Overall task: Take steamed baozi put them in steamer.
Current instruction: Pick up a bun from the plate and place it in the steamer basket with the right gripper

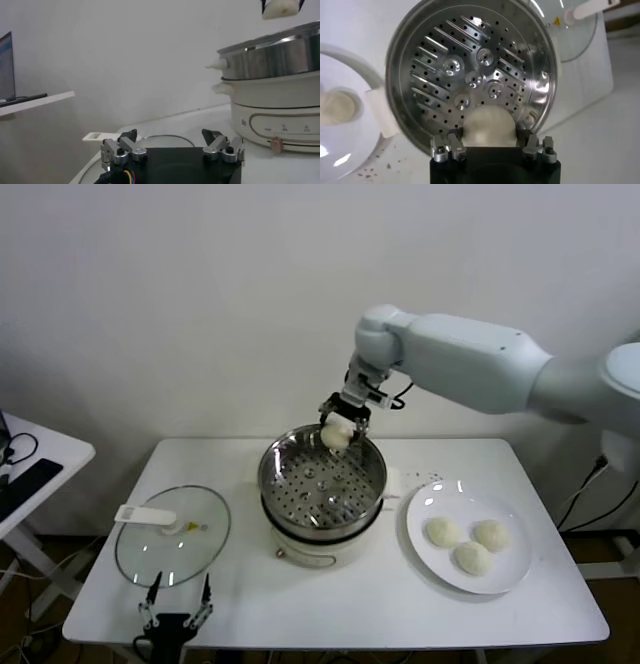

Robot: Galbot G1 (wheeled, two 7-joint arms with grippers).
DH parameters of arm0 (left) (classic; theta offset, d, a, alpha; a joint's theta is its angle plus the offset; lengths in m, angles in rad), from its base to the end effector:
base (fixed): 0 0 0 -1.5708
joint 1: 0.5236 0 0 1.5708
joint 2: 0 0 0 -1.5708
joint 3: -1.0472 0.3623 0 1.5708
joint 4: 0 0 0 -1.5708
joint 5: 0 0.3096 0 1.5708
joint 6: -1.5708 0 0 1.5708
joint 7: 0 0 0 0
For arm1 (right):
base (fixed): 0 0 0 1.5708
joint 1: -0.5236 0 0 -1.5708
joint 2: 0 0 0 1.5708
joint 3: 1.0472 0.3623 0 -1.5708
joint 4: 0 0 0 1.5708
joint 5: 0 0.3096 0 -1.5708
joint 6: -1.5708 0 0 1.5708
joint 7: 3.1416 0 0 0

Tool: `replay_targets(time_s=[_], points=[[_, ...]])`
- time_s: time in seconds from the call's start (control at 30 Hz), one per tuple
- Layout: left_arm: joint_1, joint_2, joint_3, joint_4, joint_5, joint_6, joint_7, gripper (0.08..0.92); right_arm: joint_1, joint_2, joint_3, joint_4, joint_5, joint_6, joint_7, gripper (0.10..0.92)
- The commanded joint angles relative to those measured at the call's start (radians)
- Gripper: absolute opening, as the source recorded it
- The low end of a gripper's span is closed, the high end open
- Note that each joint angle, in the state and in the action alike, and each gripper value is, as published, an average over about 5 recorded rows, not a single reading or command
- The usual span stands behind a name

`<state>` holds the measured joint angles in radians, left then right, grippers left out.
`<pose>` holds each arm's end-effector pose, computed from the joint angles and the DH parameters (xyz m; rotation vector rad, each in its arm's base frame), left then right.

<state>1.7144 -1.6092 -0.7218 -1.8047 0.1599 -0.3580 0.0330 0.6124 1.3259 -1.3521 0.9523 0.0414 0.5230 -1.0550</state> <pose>0.0509 0.0481 -0.4126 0.1335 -3.0200 -0.3508 0.5884 0.1021 -0.0236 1.9956 -0.6290 2.2598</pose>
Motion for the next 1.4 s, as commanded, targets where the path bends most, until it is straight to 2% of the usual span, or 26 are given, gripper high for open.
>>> replay_targets(time_s=[0.03,0.3,0.9,1.0,1.17,1.3,1.4], points=[[0.002,-0.011,-0.002,0.007,0.005,-0.005,0.000,0.823,-0.131,0.142,0.063,-0.252,-0.125,0.192,0.003,0.704],[-0.004,-0.014,-0.006,0.025,0.010,-0.013,-0.001,0.823,-0.162,0.178,0.090,-0.356,-0.147,0.259,-0.019,0.704],[-0.014,-0.013,-0.010,0.040,0.014,-0.022,-0.001,0.823,-0.202,0.221,0.142,-0.437,-0.183,0.304,-0.029,0.717],[-0.015,-0.012,-0.011,0.040,0.014,-0.022,-0.001,0.823,-0.198,0.225,0.143,-0.441,-0.181,0.314,-0.030,0.732],[-0.016,-0.012,-0.010,0.040,0.015,-0.022,-0.001,0.823,-0.188,0.225,0.145,-0.441,-0.161,0.331,-0.038,0.807],[-0.013,-0.013,-0.010,0.039,0.016,-0.023,-0.001,0.823,-0.167,0.206,0.140,-0.423,-0.133,0.332,-0.052,0.821],[-0.010,-0.012,-0.011,0.037,0.018,-0.024,-0.001,0.823,-0.126,0.172,0.100,-0.398,-0.049,0.313,-0.073,0.822]])
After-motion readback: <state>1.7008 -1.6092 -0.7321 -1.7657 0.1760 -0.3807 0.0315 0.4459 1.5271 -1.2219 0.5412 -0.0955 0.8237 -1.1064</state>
